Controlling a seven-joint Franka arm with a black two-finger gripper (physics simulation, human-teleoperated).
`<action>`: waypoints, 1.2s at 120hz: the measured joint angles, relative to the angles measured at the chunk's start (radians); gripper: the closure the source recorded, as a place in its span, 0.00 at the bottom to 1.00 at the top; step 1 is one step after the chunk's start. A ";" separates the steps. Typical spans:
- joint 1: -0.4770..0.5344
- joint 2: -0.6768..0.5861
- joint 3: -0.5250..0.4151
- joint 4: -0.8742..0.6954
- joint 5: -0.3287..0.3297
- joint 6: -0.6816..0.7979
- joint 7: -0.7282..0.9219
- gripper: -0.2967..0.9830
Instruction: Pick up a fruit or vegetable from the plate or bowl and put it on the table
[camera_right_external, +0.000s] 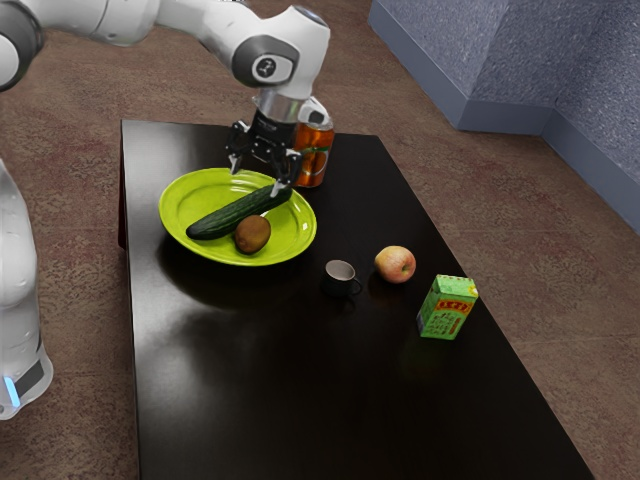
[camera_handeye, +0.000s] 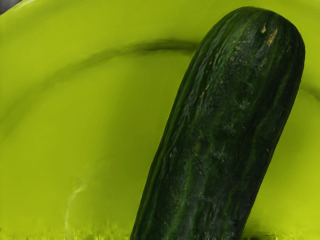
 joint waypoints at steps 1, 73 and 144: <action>0.000 -0.001 0.000 -0.004 0.000 0.002 0.000 0.23; 0.000 -0.035 0.002 -0.106 0.000 0.146 0.014 0.23; 0.000 0.004 0.002 -0.108 -0.052 0.173 0.020 0.23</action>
